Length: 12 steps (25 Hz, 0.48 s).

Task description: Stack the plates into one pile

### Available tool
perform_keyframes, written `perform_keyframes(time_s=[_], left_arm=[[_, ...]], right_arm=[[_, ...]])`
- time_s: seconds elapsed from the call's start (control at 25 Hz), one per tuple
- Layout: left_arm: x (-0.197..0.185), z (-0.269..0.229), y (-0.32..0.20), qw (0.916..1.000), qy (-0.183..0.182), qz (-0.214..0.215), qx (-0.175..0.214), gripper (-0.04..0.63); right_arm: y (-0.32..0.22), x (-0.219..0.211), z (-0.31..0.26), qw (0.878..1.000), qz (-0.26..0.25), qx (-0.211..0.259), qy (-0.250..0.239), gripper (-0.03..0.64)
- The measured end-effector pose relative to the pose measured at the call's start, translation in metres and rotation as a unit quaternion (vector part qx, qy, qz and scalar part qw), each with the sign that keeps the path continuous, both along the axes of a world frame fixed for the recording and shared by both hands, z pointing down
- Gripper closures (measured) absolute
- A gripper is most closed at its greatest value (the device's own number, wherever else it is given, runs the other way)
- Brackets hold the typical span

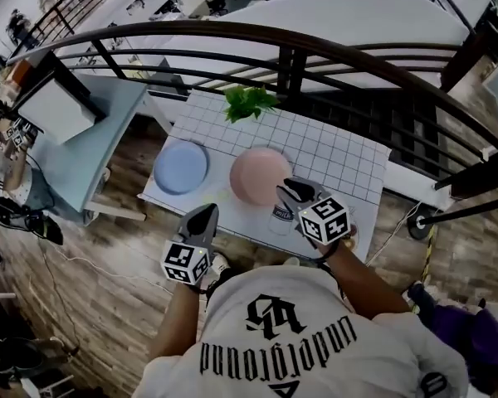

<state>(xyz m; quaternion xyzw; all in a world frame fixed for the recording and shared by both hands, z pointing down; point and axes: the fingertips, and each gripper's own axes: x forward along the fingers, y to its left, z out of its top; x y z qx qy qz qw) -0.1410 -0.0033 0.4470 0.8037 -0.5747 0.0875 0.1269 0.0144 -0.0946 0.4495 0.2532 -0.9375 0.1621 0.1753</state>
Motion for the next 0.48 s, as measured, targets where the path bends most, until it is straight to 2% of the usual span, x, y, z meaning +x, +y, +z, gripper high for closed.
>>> perform_keyframes(time_s=[0.48], left_arm=[[-0.155, -0.013, 0.026, 0.9999, 0.002, -0.007, 0.014, 0.546]], right_arm=[[0.030, -0.160, -0.007, 1.000, -0.018, -0.001, 0.011, 0.520]])
